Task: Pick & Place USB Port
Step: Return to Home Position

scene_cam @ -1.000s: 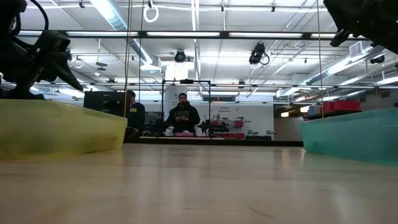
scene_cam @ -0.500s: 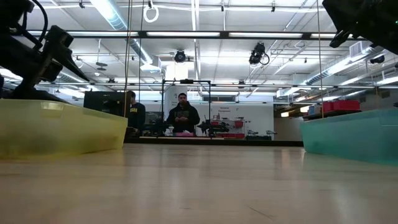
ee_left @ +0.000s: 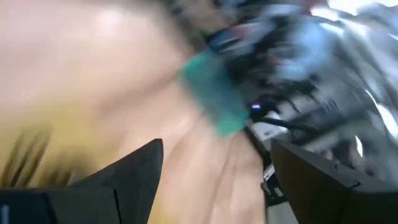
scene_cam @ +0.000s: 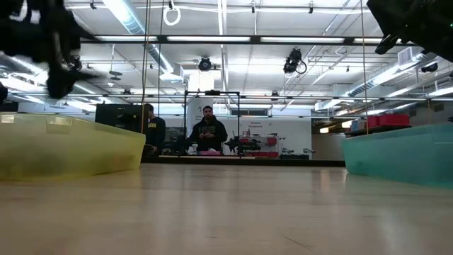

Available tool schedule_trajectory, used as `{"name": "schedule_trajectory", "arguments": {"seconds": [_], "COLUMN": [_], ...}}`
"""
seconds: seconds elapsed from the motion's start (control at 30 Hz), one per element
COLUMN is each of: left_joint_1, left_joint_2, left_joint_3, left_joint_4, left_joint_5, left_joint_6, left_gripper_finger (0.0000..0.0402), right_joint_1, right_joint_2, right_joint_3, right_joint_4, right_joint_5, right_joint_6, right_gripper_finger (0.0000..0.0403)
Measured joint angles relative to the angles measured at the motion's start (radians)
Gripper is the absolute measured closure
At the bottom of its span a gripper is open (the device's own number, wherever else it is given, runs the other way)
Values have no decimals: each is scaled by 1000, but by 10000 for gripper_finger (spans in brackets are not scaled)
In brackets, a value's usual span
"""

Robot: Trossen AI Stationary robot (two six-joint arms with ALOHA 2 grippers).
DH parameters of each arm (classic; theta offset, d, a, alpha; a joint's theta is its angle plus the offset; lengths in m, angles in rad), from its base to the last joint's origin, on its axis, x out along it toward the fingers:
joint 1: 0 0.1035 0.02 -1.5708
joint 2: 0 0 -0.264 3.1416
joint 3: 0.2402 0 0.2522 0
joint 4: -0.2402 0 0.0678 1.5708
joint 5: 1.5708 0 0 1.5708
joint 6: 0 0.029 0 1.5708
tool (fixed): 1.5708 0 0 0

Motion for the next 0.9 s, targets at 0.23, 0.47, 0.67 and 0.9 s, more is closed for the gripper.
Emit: {"name": "schedule_trajectory", "arguments": {"seconds": [0.23, 0.47, 0.67, 0.9], "left_joint_1": [50, 107, 89, 159], "left_joint_2": [2, 4, 6, -3], "left_joint_3": [1, -176, -211, -211], "left_joint_4": [362, 645, 803, 676], "left_joint_5": [314, 402, 503, 567], "left_joint_6": [798, 837, 966, 984], "left_gripper_finger": [99, 99, 99, 99], "right_joint_1": [0, 0, 0, 0], "right_joint_2": [0, 0, 0, 0], "right_joint_3": [0, 0, 0, 0], "right_joint_4": [-7, -13, -15, -15], "right_joint_5": [0, 0, 0, 0], "right_joint_6": [0, 0, 0, 0], "right_gripper_finger": [366, 366, 366, 366]}}
